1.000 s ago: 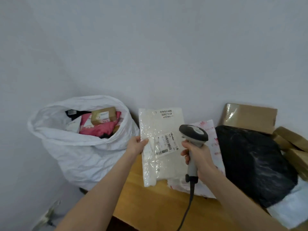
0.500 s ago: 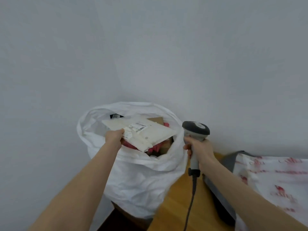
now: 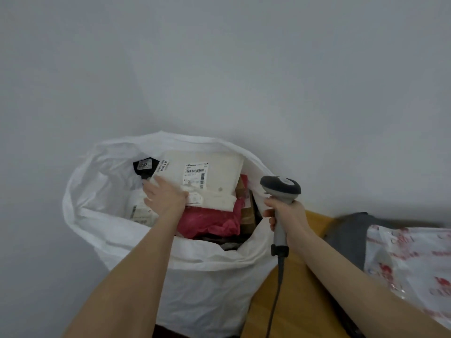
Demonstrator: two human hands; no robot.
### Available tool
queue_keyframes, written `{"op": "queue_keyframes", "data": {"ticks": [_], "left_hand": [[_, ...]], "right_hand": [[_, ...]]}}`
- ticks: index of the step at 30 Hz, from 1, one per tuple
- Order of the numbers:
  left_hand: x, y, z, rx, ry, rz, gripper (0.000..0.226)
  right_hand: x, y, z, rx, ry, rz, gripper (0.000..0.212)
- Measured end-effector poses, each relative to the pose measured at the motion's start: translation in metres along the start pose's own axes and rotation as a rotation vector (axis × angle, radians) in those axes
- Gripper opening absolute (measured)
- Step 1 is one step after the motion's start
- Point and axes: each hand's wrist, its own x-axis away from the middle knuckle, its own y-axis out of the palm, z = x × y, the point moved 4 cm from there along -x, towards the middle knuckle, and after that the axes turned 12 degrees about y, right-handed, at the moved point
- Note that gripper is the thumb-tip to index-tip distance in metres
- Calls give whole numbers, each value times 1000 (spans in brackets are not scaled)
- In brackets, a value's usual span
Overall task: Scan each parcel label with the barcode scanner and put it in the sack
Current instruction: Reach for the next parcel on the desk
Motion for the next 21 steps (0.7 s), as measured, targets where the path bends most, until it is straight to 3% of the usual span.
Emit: {"op": "queue_keyframes", "data": {"ticks": [3,6,12,15,18,21], "left_hand": [[-7,-6,30,-90,302,8,81],[13,-2,73,-87,464,-29,66],[98,24,172,123,767,-18,47],[178,53,224,212,921,-138,43],[259,100,250,242,882,-379,44],[332,150,256,294,640,-694,72]], "right_hand": [[-2,-4,1,-27,10,16,9],[2,-18,4,-57,22,27,8],[22,-91,22,-173,33,116,15],[36,-158,41,-199,17,183,13],[52,-233,64,-200,25,245,11],[68,-309,87,-209,58,322,10]]}}
